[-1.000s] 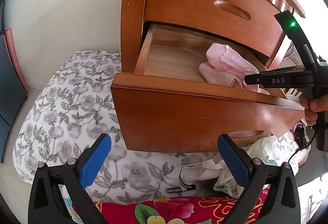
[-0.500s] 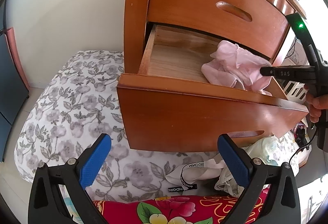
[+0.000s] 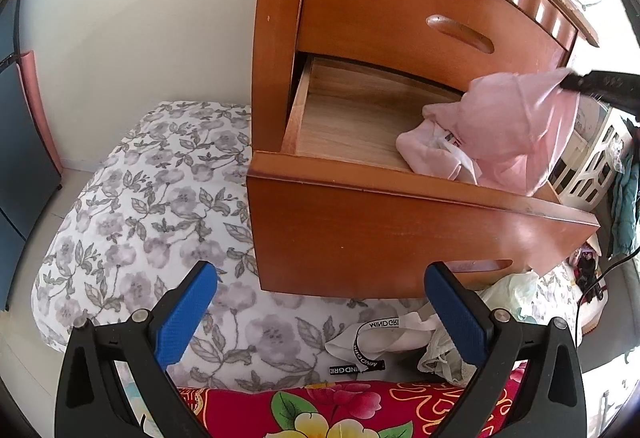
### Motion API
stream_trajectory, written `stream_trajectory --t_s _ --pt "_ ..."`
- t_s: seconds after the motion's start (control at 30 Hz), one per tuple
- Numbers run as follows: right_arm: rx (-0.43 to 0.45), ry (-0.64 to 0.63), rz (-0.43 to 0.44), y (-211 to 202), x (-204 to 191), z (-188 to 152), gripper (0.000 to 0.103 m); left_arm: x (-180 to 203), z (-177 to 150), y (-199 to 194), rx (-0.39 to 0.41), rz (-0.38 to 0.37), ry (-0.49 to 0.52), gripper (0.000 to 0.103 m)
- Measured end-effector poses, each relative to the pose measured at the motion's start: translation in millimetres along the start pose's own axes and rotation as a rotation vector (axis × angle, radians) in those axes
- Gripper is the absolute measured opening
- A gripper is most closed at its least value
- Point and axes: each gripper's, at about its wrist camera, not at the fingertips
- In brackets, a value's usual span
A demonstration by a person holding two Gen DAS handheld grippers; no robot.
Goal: Take underwear out of drawer
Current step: 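Lift the pink cloth out of the drawer toward the blanket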
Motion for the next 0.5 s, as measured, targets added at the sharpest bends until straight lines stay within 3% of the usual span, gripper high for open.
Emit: stream_trajectory --t_s 0.5 --pt "0.234 0.068 0.018 -110.7 18.4 21.6 0.006 7.3 0.3 -24.8 0.039 0.004 0.012 0.103"
Point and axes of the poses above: each gripper's, at about its wrist camera, not at the fingertips, and y roughly the way its jaws point, x to its right, z to its top, and after that the axes turned 5 degrees about -z, right-handed
